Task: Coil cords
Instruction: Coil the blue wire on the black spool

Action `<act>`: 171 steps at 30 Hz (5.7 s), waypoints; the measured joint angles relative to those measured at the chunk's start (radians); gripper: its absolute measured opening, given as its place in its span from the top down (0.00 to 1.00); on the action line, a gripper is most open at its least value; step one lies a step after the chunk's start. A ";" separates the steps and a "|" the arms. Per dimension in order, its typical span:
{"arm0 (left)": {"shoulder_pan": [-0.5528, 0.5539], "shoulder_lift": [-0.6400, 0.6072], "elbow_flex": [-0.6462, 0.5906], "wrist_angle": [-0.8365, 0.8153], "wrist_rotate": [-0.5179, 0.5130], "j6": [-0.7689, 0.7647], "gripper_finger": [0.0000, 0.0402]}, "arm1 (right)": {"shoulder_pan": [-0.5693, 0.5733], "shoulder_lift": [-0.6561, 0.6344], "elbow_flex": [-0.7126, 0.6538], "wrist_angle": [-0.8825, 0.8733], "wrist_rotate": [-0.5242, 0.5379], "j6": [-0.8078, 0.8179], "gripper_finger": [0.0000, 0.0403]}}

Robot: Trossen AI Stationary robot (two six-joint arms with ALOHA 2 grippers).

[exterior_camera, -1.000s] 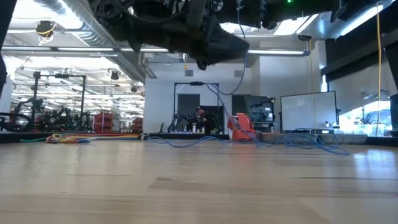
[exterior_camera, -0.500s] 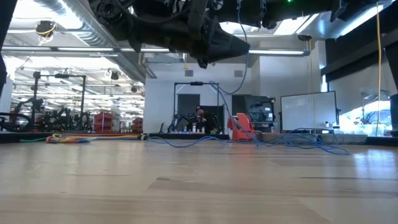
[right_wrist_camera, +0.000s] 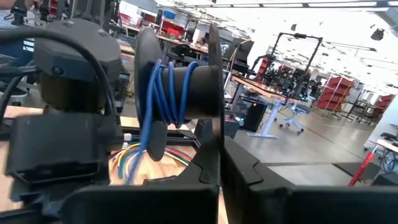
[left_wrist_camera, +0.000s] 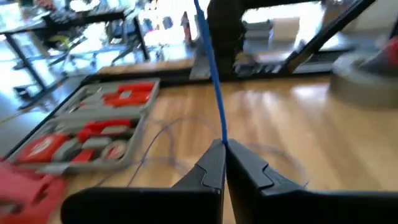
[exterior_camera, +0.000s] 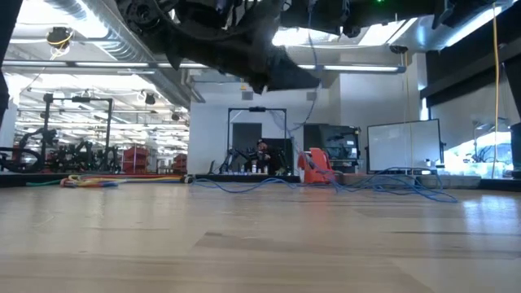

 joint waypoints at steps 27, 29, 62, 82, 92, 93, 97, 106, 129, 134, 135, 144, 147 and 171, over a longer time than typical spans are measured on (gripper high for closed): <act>0.026 -0.358 0.000 -0.540 -0.286 0.079 0.99 | 0.000 -0.042 0.002 -0.033 -0.078 0.058 1.00; 0.034 -0.385 0.000 -0.542 -0.287 0.078 1.00 | 0.000 -0.041 0.002 -0.038 -0.097 0.055 1.00; -0.021 -0.429 0.072 -0.502 -0.196 -0.114 1.00 | -0.003 0.097 0.002 -0.210 0.154 -0.027 1.00; -0.045 -0.147 0.072 -0.175 -0.199 -0.120 1.00 | 0.027 0.110 0.010 0.008 0.135 0.052 1.00; -0.029 -0.134 0.067 -0.310 -0.200 -0.111 1.00 | 0.089 -0.049 0.012 -0.009 0.130 0.056 1.00; -0.029 -0.125 0.066 -0.326 -0.199 -0.111 1.00 | 0.095 -0.076 0.013 -0.009 0.136 0.056 1.00; -0.026 -0.109 0.069 -0.342 -0.200 -0.113 0.99 | 0.106 -0.139 0.011 -0.041 0.136 0.053 1.00; -0.045 -0.140 0.070 -0.366 -0.196 -0.087 0.97 | 0.105 -0.188 0.040 -0.164 0.120 0.051 1.00; 0.045 -0.027 0.069 -0.156 0.065 -0.233 0.58 | 0.104 -0.064 0.043 -0.133 0.069 0.051 1.00; 0.044 -0.037 0.068 -0.174 0.100 -0.213 0.58 | 0.104 -0.063 0.043 -0.139 0.069 0.045 1.00; 0.044 -0.052 0.068 -0.186 0.102 -0.210 0.58 | 0.104 -0.063 0.043 -0.140 0.069 0.044 1.00; 0.044 -0.093 0.069 -0.232 0.103 -0.237 0.58 | 0.104 -0.063 0.043 -0.151 0.095 0.032 1.00; 0.044 -0.066 0.069 -0.234 0.098 -0.239 0.58 | 0.104 -0.063 0.043 -0.145 0.095 0.032 1.00; 0.043 -0.091 0.069 -0.462 -0.113 -0.136 0.99 | 0.120 -0.080 0.043 -0.152 0.095 0.025 1.00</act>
